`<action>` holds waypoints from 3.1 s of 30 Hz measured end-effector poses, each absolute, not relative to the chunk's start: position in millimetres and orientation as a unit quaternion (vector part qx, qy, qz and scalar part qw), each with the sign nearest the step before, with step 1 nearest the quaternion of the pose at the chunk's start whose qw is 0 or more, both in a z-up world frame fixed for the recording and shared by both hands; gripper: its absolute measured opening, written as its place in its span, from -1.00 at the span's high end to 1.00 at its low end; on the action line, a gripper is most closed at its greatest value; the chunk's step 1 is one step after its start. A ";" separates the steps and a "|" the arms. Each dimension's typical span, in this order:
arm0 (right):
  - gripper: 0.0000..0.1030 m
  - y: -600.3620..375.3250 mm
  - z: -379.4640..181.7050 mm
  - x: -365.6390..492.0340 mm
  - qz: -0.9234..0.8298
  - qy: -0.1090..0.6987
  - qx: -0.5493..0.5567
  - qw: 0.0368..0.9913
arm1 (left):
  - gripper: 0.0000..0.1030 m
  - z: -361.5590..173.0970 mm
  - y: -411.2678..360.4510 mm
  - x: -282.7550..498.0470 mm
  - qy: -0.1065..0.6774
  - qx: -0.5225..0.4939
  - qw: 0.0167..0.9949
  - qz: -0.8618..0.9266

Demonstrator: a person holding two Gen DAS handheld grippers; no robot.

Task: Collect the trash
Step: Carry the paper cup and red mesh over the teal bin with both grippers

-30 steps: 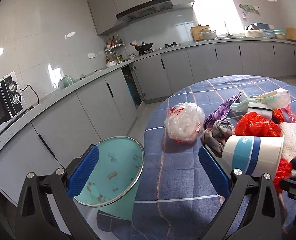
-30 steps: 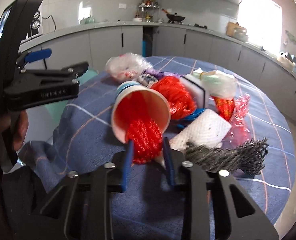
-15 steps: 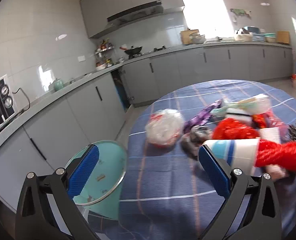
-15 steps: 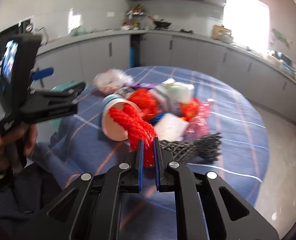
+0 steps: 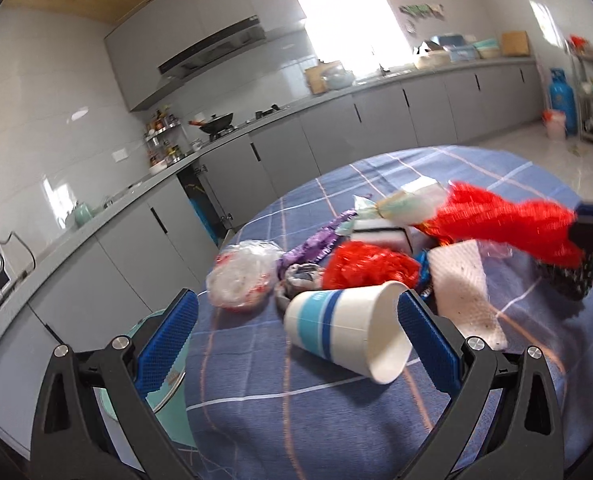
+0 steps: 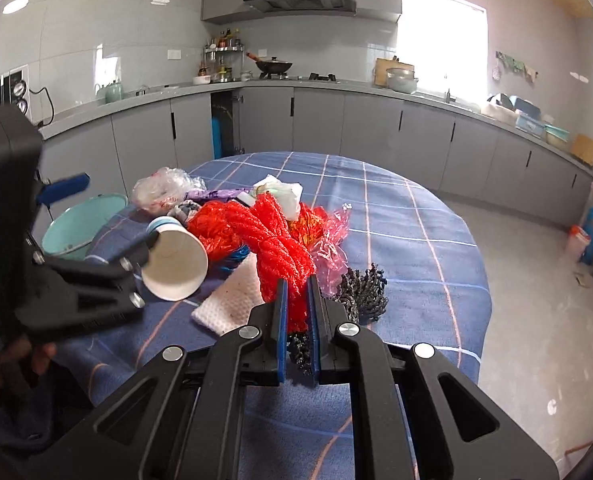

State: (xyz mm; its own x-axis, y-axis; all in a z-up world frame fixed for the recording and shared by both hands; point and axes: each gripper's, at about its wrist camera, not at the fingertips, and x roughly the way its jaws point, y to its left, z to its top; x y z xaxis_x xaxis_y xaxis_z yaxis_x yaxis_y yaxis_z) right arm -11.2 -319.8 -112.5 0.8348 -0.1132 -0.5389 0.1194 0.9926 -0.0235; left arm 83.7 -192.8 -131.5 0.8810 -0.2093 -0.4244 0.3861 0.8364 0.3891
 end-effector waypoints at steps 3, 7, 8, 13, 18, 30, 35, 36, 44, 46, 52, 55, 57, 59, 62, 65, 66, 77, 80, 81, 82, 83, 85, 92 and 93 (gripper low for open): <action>0.81 -319.6 -113.1 -12.0 -0.059 0.278 0.008 0.959 | -0.80 -141.8 -195.1 93.6 0.207 0.242 0.935 -0.156; 0.81 -321.0 -117.1 -9.7 -0.058 0.282 0.012 0.958 | -0.36 -151.3 -194.7 101.8 0.236 0.238 0.926 -0.176; 0.81 -321.5 -118.9 -8.2 -0.058 0.282 0.014 0.957 | -0.18 -152.7 -194.6 102.0 0.237 0.240 0.925 -0.177; 0.81 -319.0 -120.0 -5.6 -0.052 0.278 0.016 0.959 | 0.85 -152.7 -191.2 102.2 0.240 0.245 0.921 -0.185; 0.81 -311.2 -111.7 -3.7 -0.041 0.265 0.015 0.963 | 0.91 -135.3 -173.0 95.9 0.214 0.239 0.932 -0.170; 0.80 -270.2 -91.5 26.5 0.006 0.244 0.006 0.970 | 0.91 -100.5 -109.6 104.4 0.160 0.238 0.955 -0.079; 0.80 -242.8 -87.5 58.3 0.036 0.245 0.005 0.969 | 0.91 -97.8 -72.1 126.2 0.174 0.220 0.959 -0.036; 0.80 -238.8 -86.9 64.4 0.041 0.246 0.005 0.968 | 0.91 -98.1 -64.2 131.9 0.177 0.216 0.960 -0.027; 0.80 -203.9 -87.7 110.1 0.071 0.251 -0.003 0.965 | 0.91 -101.8 -7.1 170.2 0.196 0.190 0.961 0.039; 0.80 -197.2 -87.0 119.4 0.076 0.250 -0.003 0.965 | 0.91 -104.8 5.0 181.4 0.204 0.184 0.960 0.052; 0.80 -173.8 -88.2 148.9 0.095 0.254 -0.003 0.962 | 0.91 -110.5 28.1 201.6 0.218 0.167 0.959 0.072; 0.80 -163.6 -90.5 158.6 0.104 0.257 -0.008 0.961 | 0.90 -114.5 39.0 209.4 0.223 0.161 0.958 0.082; 0.80 -153.6 -92.7 166.4 0.112 0.259 -0.012 0.959 | 0.90 -118.4 47.7 215.3 0.230 0.156 0.957 0.087; 0.80 -146.0 -94.3 172.7 0.117 0.260 -0.012 0.958 | 0.90 -121.8 54.2 219.0 0.233 0.153 0.956 0.093; 0.80 -135.2 -97.3 182.1 0.124 0.262 -0.013 0.957 | 0.90 -123.5 62.7 224.8 0.237 0.147 0.955 0.099; 0.80 -124.8 -101.4 189.8 0.132 0.265 -0.015 0.955 | 0.90 -124.7 68.8 230.1 0.241 0.143 0.955 0.101; 0.80 -122.1 -101.8 191.7 0.135 0.265 -0.016 0.955 | 0.90 -125.3 70.4 231.8 0.241 0.143 0.955 0.101; 0.80 -104.6 -106.8 204.8 0.150 0.266 -0.025 0.952 | 0.90 -134.4 75.0 243.5 0.250 0.145 0.951 0.106; 0.80 -105.9 -108.7 206.0 0.150 0.268 -0.024 0.951 | 0.89 -135.7 74.1 244.5 0.246 0.151 0.951 0.112; 0.80 -106.0 -109.5 206.7 0.149 0.269 -0.024 0.951 | 0.89 -136.1 73.7 244.2 0.242 0.156 0.951 0.115; 0.80 -106.7 -110.3 206.8 0.148 0.269 -0.024 0.951 | 0.89 -136.4 72.5 244.0 0.238 0.161 0.950 0.120; 0.80 -107.1 -111.5 207.9 0.144 0.270 -0.025 0.952 | 0.89 -136.6 71.3 244.3 0.236 0.167 0.949 0.125; 0.80 -106.2 -113.3 209.5 0.144 0.273 -0.024 0.951 | 0.89 -136.2 70.2 244.8 0.231 0.174 0.948 0.134; 0.80 -97.2 -119.2 216.7 0.149 0.282 -0.028 0.947 | 0.89 -138.0 70.5 249.1 0.232 0.181 0.944 0.148; 0.80 -95.7 -120.0 218.0 0.150 0.283 -0.029 0.947 | 0.89 -138.3 70.5 249.3 0.232 0.181 0.944 0.148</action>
